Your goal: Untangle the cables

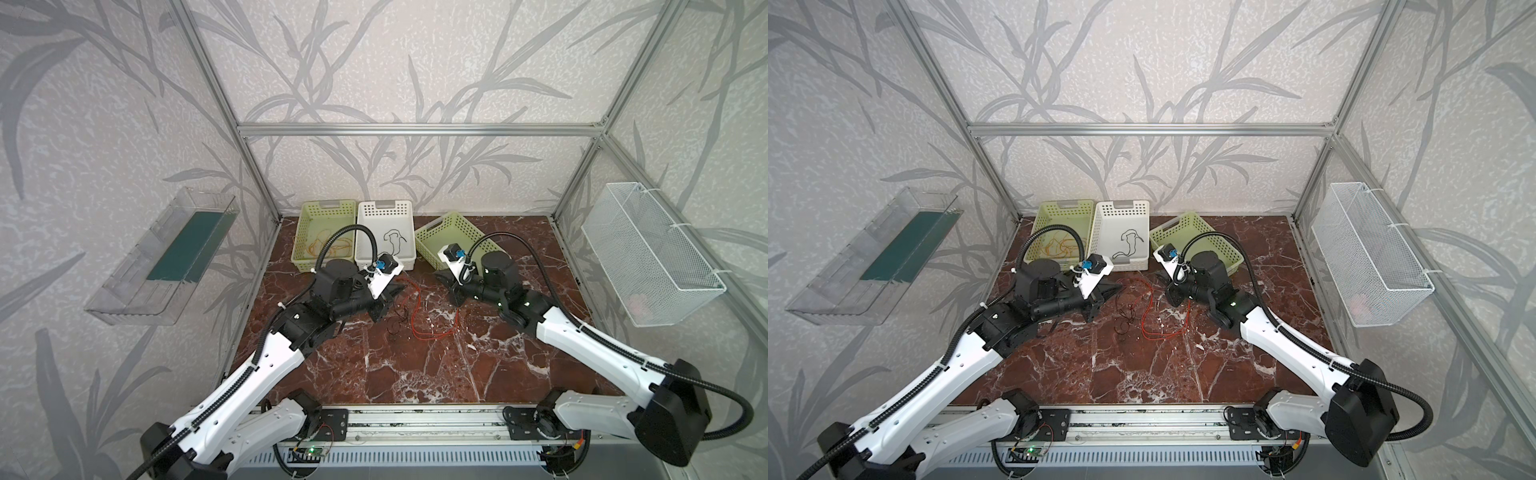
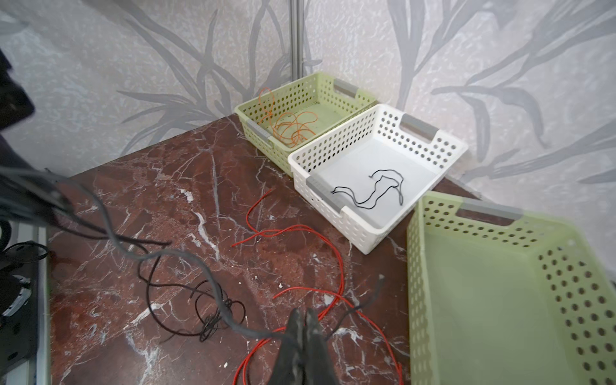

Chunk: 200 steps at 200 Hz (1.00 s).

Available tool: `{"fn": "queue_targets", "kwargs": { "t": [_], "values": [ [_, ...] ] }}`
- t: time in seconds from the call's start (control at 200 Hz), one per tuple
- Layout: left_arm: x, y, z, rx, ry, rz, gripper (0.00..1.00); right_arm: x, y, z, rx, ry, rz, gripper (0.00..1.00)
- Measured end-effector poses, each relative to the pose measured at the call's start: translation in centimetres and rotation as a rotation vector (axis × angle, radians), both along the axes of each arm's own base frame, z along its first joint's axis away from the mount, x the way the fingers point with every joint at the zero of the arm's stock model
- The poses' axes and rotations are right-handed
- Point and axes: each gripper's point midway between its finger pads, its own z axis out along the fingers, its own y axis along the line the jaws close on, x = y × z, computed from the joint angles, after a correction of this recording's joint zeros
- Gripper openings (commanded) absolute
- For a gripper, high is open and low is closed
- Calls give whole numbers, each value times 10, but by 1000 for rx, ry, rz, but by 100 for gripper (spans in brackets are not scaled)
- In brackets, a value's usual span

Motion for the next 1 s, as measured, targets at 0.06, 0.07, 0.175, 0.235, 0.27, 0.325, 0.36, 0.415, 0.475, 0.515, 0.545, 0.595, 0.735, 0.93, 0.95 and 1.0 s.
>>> {"fn": "queue_targets", "kwargs": {
  "t": [0.06,0.07,0.175,0.235,0.27,0.325,0.36,0.415,0.475,0.515,0.545,0.595,0.735,0.93,0.95,1.0],
  "values": [
    [3,9,-12,2,25,40,76,3,0,17,10,-28,-6,0],
    [3,10,-14,3,27,45,79,3,0,19,11,-32,-6,0],
    [7,16,-18,-9,40,82,98,8,5,49,27,-73,5,0],
    [7,16,-13,-25,34,85,98,13,10,63,32,-91,15,0],
    [8,15,-10,-29,29,83,99,15,13,70,32,-100,24,0],
    [9,13,-2,-40,19,76,99,18,17,75,29,-103,34,0],
    [11,11,4,-53,11,72,99,20,19,77,27,-102,40,0],
    [14,6,15,-80,-2,61,99,21,23,77,22,-98,53,0],
    [19,-2,26,-119,-13,46,99,21,25,77,18,-92,66,0],
    [22,-6,31,-144,-16,37,99,20,26,78,17,-89,75,0],
    [26,-10,33,-158,-16,30,99,19,27,80,20,-89,83,0],
    [32,-16,34,-177,-11,23,99,18,28,84,24,-93,92,0],
    [55,-29,18,-193,33,41,99,14,31,101,47,-121,118,0],
    [69,-43,17,-266,61,31,94,6,33,113,66,-145,162,0],
    [69,-44,20,-277,59,26,90,5,33,113,67,-145,165,0],
    [68,-48,26,-300,52,8,74,4,34,114,70,-146,171,0]
  ]
}}
